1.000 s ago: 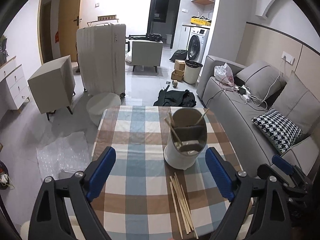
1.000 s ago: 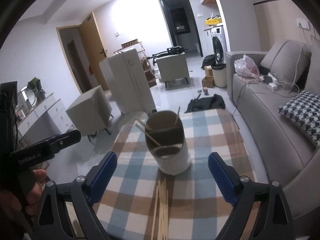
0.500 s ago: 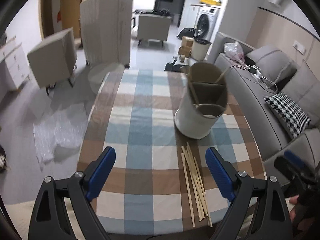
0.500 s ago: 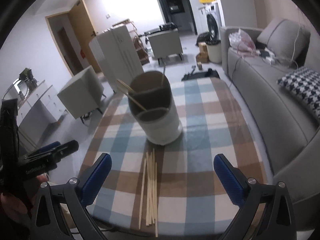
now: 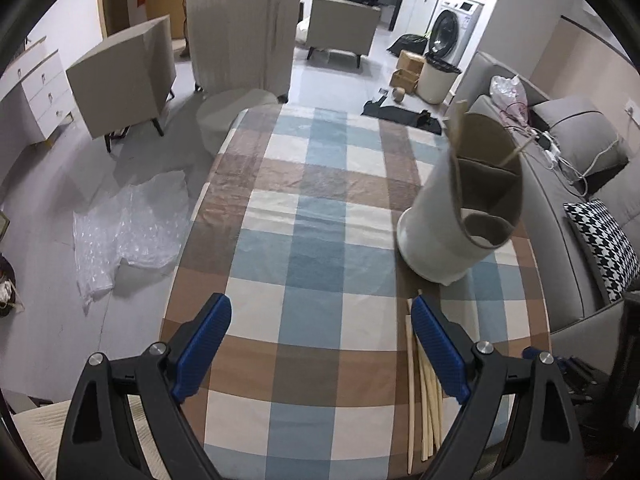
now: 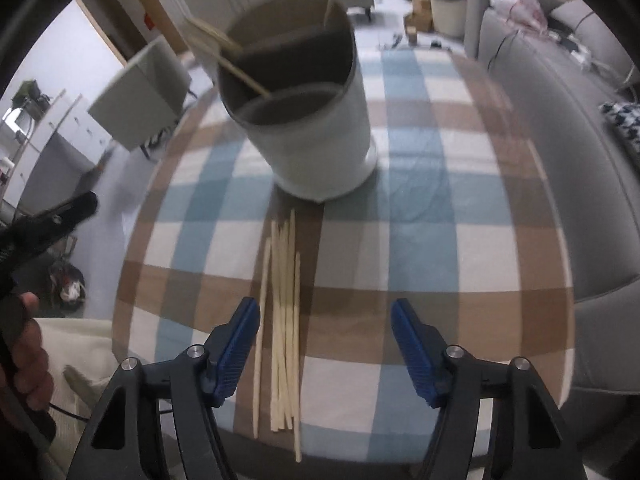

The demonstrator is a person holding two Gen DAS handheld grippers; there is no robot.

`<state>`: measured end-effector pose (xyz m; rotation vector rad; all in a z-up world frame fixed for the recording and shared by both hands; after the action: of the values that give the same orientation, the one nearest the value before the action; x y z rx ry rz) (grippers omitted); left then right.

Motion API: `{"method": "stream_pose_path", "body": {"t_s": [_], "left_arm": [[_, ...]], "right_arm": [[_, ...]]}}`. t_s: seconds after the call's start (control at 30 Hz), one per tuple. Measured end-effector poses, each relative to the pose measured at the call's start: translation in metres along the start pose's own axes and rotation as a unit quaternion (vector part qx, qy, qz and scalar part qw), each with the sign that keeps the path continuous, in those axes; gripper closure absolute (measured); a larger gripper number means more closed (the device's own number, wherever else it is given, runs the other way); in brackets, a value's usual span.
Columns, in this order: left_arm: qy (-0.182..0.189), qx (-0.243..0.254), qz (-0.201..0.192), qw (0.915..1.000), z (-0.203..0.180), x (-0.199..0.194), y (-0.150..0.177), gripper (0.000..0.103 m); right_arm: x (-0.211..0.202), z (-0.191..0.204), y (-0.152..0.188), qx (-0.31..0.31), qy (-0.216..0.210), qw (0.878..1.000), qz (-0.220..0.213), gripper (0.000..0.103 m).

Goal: Organize utensils
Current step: 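Move both open tools back down toward the chopstick bundle, then lower the right tool onto the bundle and grasp one chopstick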

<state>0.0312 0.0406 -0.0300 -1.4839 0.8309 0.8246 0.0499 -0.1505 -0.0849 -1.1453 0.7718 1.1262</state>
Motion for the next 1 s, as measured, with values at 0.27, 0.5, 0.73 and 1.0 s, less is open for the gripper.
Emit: {"method": "stream_pose_path", "body": {"t_s": [0.27, 0.5, 0.73, 1.0], "left_arm": [[-0.001, -0.043, 0.035, 0.9985, 0.028, 0.012, 0.007, 0.015], [0.006, -0.067, 0.069, 0.9953, 0.043, 0.025, 0.013, 0.015], [0.016, -0.072, 0.08, 0.9941, 0.045, 0.032, 0.013, 0.015], [0.013, -0.064, 0.085, 0.9943, 0.042, 0.034, 0.014, 0.015]], "right_arm": [[0.047, 0.012, -0.011, -0.007, 0.016, 0.998, 0.053, 0.048], [0.079, 0.014, -0.02, -0.006, 0.04, 0.996, 0.076, 0.068], [0.088, 0.017, -0.007, -0.04, 0.061, 0.993, 0.093, 0.071], [0.089, 0.028, -0.001, -0.096, 0.099, 0.987, 0.081, 0.074]]}}
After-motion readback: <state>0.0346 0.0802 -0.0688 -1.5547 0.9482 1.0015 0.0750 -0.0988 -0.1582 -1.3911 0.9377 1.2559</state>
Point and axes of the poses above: each gripper's, at about its wrist camera, not at the fingertips, and x roughly the way its jaws point, z to its left, y to its underside, the point moved 6 cm from there along x, roughly the way its jaws point, and after that the axes turned 12 degrees about x, right-handed, at the moved point
